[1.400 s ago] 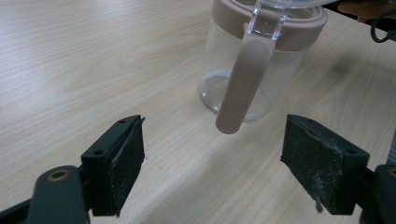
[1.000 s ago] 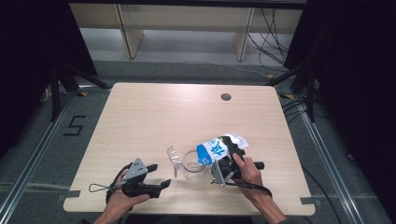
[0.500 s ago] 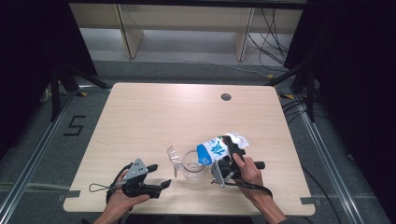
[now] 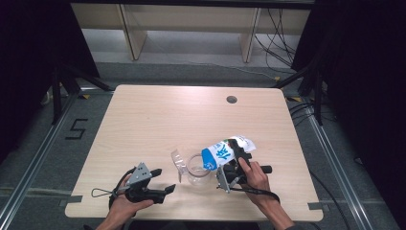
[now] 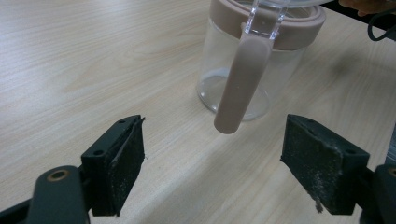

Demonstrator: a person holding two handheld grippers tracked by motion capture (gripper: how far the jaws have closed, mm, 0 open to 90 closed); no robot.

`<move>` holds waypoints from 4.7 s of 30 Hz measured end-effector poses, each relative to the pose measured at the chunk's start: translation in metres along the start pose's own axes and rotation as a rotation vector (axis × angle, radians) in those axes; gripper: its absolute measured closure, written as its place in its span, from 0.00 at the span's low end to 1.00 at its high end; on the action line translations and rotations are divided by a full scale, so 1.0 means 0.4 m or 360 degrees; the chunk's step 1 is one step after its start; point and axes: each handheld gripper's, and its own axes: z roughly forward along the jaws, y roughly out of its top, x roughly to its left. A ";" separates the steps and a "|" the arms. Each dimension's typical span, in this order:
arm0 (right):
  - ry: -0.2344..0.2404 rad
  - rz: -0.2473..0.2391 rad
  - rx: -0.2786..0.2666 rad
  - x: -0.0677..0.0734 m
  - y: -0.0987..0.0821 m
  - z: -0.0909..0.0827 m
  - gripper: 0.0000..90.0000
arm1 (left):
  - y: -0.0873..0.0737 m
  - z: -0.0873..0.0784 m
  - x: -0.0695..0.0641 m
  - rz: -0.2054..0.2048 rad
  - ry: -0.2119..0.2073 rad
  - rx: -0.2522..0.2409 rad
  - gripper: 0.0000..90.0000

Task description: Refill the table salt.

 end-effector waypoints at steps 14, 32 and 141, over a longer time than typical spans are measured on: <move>-0.0022 -0.0032 0.0017 0.001 0.004 -0.003 0.58 | -0.001 0.002 0.000 -0.0007 -0.0017 -0.0005 0.23; -0.0063 -0.0107 -0.0016 0.000 0.008 -0.003 0.58 | -0.002 0.002 -0.001 -0.0006 -0.0010 0.0005 0.23; -0.0129 -0.0194 -0.0012 -0.006 0.014 -0.014 0.60 | -0.002 0.005 -0.002 -0.0009 -0.0011 0.0001 0.23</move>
